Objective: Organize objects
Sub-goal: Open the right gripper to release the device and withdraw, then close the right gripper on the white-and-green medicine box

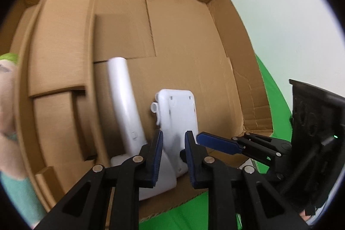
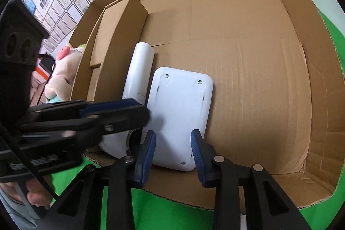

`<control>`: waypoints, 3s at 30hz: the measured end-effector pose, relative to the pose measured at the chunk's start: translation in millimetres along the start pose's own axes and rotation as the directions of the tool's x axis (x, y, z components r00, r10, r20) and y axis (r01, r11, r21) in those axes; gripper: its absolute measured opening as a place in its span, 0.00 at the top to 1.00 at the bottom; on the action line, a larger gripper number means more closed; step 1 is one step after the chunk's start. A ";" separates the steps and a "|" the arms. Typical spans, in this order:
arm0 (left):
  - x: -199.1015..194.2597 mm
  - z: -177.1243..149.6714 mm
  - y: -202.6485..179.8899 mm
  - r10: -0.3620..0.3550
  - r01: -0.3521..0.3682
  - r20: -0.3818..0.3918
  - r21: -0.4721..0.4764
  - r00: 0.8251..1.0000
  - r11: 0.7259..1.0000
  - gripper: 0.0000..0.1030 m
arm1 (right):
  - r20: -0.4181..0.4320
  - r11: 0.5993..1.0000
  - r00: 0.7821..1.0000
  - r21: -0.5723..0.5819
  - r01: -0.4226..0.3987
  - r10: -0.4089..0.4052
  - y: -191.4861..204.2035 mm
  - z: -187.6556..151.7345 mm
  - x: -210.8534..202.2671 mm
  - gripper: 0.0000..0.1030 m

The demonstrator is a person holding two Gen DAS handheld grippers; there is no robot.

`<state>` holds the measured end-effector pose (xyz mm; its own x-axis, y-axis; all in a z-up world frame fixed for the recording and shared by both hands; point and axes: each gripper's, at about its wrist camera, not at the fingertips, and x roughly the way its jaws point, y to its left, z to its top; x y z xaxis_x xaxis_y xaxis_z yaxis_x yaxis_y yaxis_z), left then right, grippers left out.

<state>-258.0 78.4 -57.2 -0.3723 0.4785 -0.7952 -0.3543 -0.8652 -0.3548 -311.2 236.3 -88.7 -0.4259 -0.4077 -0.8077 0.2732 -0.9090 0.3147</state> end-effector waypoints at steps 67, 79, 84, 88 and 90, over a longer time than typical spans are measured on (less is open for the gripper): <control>-110.8 -123.2 -23.5 0.401 -0.385 0.436 -0.129 0.806 0.914 0.20 | 0.461 0.975 0.873 -0.065 0.213 -0.159 43.2 -117.7 -140.2 0.01; -108.8 -123.9 -24.2 0.402 -0.388 0.433 -0.126 0.807 0.913 0.20 | 0.472 0.980 0.872 -0.077 0.185 -0.128 45.2 -122.6 -142.4 0.00; -109.2 -125.0 -22.4 0.400 -0.383 0.428 -0.130 0.810 0.914 0.20 | 0.489 0.979 0.865 -0.095 0.179 -0.111 48.2 -128.2 -144.7 0.00; -108.0 -126.8 -20.4 0.401 -0.382 0.425 -0.133 0.812 0.915 0.20 | 0.487 0.979 0.869 -0.118 0.169 -0.091 49.5 -131.1 -144.6 0.00; -106.9 -127.7 -20.1 0.392 -0.375 0.419 -0.127 0.819 0.918 0.20 | 0.490 0.979 0.868 -0.123 0.162 -0.082 48.7 -133.4 -144.4 0.00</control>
<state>-101.6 25.4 -27.8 -0.8031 0.1156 -0.5845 -0.0773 -0.9929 -0.0902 -121.4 262.4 -23.2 -0.8145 -0.3219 -0.4826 0.3049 -0.9453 0.1159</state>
